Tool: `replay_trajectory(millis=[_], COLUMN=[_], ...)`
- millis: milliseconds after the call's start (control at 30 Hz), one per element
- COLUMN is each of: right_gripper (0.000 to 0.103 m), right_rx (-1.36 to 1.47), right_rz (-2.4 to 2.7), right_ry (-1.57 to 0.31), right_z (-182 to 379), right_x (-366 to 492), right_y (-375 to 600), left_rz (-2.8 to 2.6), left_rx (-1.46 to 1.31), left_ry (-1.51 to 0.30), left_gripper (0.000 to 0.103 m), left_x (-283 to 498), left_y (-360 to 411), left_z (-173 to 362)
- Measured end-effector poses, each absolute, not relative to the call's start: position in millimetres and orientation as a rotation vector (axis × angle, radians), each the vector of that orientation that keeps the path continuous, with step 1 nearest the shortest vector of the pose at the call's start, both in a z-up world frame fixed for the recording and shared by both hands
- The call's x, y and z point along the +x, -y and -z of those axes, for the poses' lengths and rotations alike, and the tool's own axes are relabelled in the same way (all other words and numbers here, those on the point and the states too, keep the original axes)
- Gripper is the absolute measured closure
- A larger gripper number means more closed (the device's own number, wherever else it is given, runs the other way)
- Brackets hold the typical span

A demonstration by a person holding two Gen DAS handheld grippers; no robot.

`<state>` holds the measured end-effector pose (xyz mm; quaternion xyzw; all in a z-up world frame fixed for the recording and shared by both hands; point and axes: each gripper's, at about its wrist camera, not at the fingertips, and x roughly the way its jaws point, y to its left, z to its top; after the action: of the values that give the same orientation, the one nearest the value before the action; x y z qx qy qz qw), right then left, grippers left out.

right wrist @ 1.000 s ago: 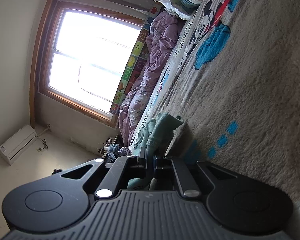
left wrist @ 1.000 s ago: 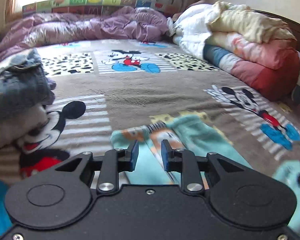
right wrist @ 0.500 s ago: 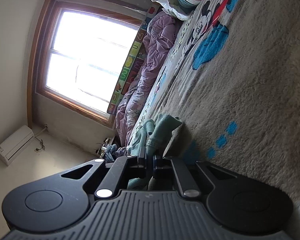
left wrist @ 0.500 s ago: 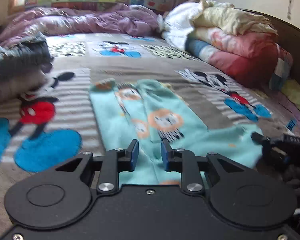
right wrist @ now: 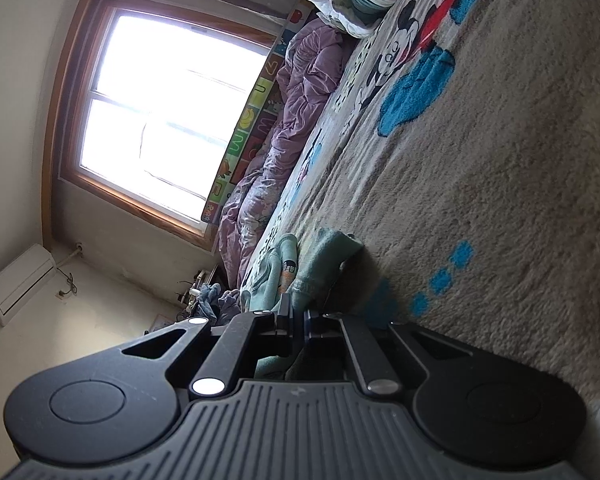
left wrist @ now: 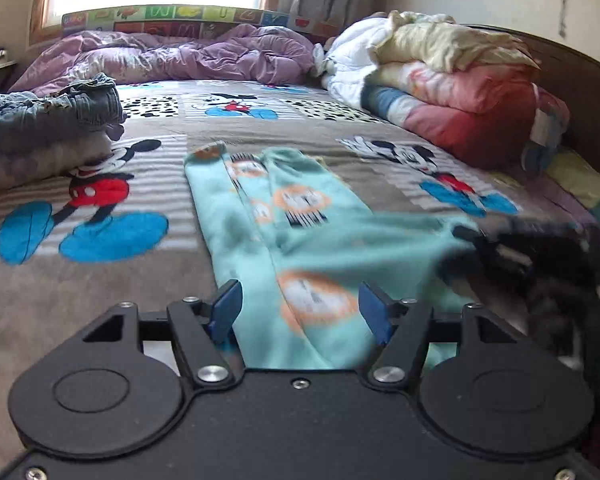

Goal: Fold clothes

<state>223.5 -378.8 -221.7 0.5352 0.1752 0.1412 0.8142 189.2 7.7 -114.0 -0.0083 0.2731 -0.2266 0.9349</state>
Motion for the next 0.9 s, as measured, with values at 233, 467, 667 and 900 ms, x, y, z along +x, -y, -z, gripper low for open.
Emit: replay_trajectory(millis=[233,467,667,900], right_gripper=[0.095,0.096,0.096,0.096], right_rx=[1.087,0.951,0.819,0.703], right_rz=[-0.239,-0.252,-0.247,-0.23], right_ry=[-0.417,-0.428,-0.464,-0.507], right_z=[190.3,128.9,84.8,48.8], right_x=[222.1,236.3,254.5,276.4], right_y=[372.3,360.1,339.6,300.6], left_rz=[0.556,0.531,0.511,0.552], left_rx=[0.048,0.116,0.362,0.607], left_ry=[-0.531,-0.474,-0.404,-0.407], left_gripper=[0.039,0.039,0.059,0.08], left_x=[161.7,163.5,158.6,158.3], left_y=[-9.7,-19.8,-0.1,26.6], left_z=[129.9,134.0,140.1,160.1])
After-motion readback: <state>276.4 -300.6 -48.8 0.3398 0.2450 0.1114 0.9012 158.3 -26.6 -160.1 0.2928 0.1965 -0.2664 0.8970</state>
